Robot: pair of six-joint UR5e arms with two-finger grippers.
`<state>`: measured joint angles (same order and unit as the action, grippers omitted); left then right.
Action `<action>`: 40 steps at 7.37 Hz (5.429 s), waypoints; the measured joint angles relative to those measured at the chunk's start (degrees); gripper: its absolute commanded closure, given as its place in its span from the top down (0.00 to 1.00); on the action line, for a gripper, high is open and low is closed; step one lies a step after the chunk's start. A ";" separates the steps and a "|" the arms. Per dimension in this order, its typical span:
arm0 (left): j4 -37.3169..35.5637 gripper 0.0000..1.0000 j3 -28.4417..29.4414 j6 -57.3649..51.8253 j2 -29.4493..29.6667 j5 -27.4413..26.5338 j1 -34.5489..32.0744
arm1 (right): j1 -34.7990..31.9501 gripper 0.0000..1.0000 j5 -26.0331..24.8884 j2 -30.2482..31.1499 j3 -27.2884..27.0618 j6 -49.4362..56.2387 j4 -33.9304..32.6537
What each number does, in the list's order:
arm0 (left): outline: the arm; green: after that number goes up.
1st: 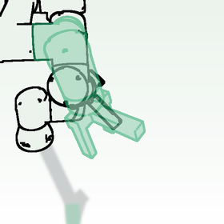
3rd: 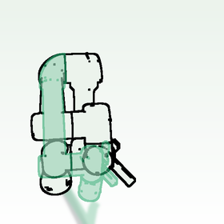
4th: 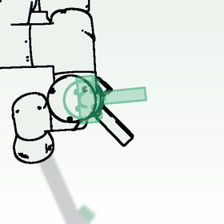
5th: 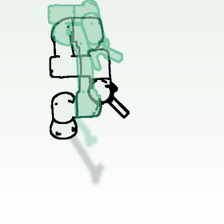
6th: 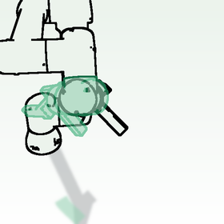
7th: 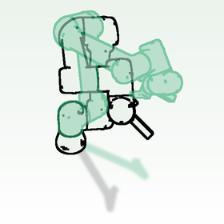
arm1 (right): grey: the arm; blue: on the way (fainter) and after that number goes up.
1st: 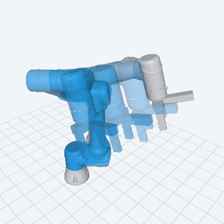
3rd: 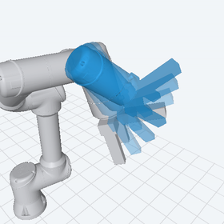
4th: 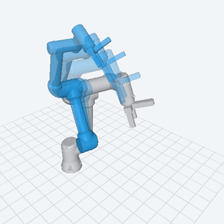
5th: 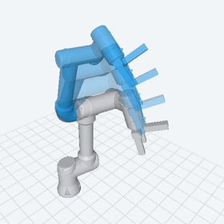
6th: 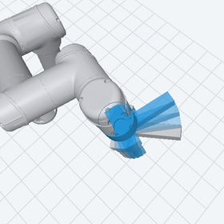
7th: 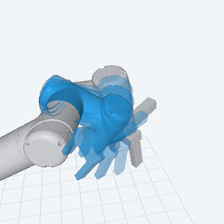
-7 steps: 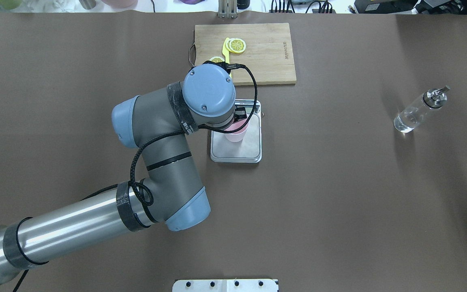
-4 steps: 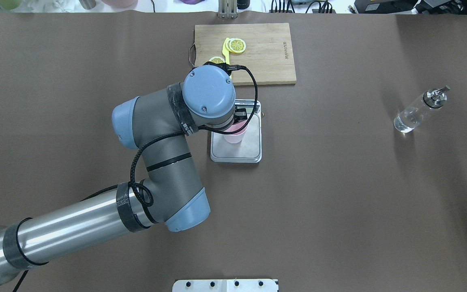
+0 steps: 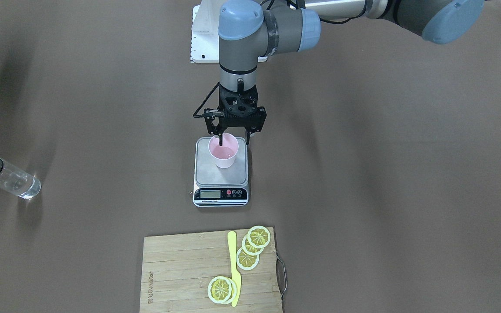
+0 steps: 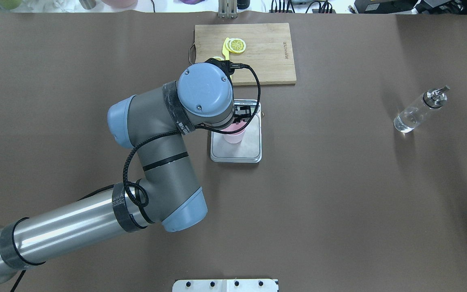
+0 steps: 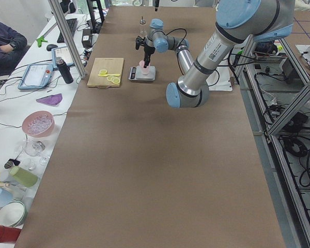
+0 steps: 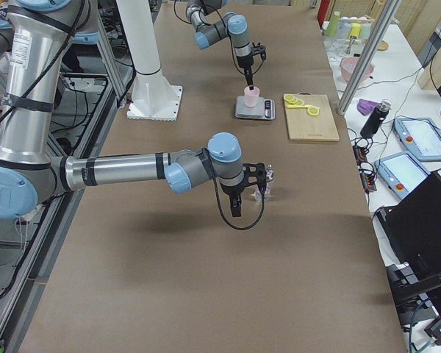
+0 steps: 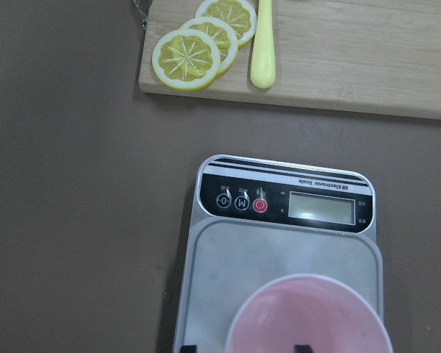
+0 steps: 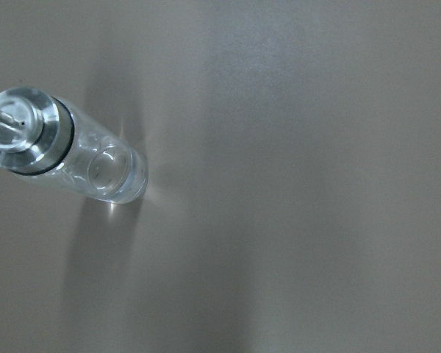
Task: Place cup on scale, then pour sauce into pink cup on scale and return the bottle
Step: 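Lower the pink cup onto the scale and open the left gripper, then withdraw the left arm while the right arm reaches toward the glass bottle, then grasp the glass sauce bottle with the right gripper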
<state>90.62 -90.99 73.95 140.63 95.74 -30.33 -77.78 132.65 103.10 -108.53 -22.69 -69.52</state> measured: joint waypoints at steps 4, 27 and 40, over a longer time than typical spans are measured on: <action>-4.89 0.98 -15.92 -22.23 -13.44 12.01 -11.42 | 0.69 1.00 0.33 0.04 -1.94 -3.40 0.07; -3.72 0.98 -15.10 -80.81 -46.33 25.80 -47.54 | 42.06 1.00 -63.54 -6.20 25.46 -31.32 57.42; -3.61 0.98 -15.37 -80.81 -46.33 25.81 -47.53 | 40.98 0.00 -66.28 -10.37 30.01 -30.74 59.12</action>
<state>87.01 -106.35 -6.86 94.31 121.55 -77.86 -36.81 66.37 92.73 -78.52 -53.43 -10.40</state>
